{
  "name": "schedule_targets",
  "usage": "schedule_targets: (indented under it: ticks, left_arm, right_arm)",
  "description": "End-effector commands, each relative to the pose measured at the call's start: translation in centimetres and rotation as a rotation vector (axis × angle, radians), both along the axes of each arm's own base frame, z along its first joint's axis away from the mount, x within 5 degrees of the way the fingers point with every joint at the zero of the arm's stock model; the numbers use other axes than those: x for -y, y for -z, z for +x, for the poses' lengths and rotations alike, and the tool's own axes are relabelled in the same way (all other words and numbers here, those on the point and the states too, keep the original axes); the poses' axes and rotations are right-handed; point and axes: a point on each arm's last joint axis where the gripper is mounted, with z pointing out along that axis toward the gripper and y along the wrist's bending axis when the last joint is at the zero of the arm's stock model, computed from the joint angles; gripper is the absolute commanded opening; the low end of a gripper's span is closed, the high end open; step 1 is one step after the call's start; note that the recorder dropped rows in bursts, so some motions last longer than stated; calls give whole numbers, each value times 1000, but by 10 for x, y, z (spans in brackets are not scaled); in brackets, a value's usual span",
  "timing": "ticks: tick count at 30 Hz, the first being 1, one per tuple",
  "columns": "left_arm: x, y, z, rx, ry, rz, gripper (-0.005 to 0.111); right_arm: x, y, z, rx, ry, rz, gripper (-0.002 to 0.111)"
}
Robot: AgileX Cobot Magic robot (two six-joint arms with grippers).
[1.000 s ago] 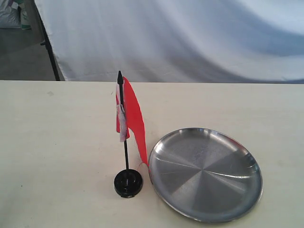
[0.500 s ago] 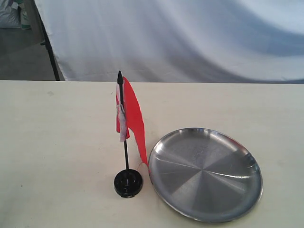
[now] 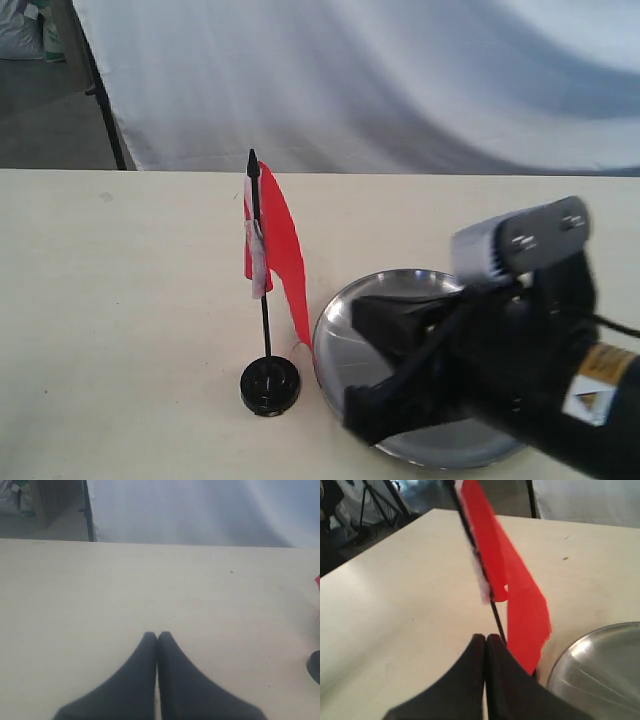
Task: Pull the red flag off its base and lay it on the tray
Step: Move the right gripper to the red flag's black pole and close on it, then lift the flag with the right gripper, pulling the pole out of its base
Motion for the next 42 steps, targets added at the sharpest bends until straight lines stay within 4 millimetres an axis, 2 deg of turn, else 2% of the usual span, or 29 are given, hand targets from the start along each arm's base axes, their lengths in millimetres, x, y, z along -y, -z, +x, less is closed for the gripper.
schedule_targets:
  ticks: [1,6,12,16,20,22,27,32,35,39,42]
  left_arm:
    - [0,1,0,3,-2,3,0]
    - [0,1,0,3,-2,3,0]
    - [0,1,0,3,-2,3,0]
    - [0,1,0,3,-1,-2,0]
    - [0,1,0,3,-1,-2,0]
    - [0,1,0,3,-1,-2,0]
    - [0,1,0,3,-1,-2,0]
    - [0,1,0,3,-1,1,0]
    - [0,1,0,3,-1,1,0]
    - [0,1,0,3,-1,1,0]
    - [0,1,0,3,-1,1,0]
  right_arm:
    - [-34,30,8,107,-19,-44,0]
    - [-48,72,18,104,-5,-156,0]
    - [-74,97,32,72,-8,-221,4]
    - [-97,101,41,72,-42,-260,23]
    - [-117,101,49,60,-60,-270,50]
    - [-125,101,52,60,-73,-279,53]
    - [-134,99,61,75,-53,-267,53]
    - [-126,99,80,36,26,-260,51]
    - [-120,102,86,3,39,-284,35]
    - [-118,105,85,-29,24,-314,-1]
    - [-118,105,85,-19,10,-321,0]
